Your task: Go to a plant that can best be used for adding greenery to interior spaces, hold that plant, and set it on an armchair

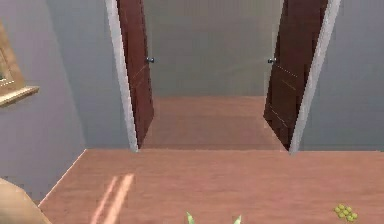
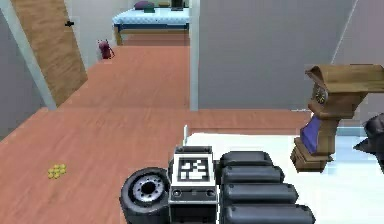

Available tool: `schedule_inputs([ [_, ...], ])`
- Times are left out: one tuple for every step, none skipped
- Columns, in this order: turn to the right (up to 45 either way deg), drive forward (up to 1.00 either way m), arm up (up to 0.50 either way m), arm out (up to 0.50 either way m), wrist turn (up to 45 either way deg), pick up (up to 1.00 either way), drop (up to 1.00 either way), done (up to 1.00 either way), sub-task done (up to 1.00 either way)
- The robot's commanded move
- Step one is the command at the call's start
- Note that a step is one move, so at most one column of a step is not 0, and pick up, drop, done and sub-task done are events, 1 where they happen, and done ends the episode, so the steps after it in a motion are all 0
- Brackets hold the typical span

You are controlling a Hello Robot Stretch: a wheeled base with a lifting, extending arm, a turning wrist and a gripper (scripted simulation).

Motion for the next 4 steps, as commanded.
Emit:
schedule_inputs([
  [0.0, 0.30, 0.00, 0.00, 0.0, 0.00, 0.00, 0.00, 0.00],
  [12.0, 0.00, 0.00, 0.00, 0.0, 0.00, 0.00, 0.00, 0.00],
  [0.0, 1.00, 0.00, 0.00, 0.0, 0.00, 0.00, 0.00, 0.00],
  [0.0, 1.00, 0.00, 0.00, 0.0, 0.00, 0.00, 0.00, 0.00],
])
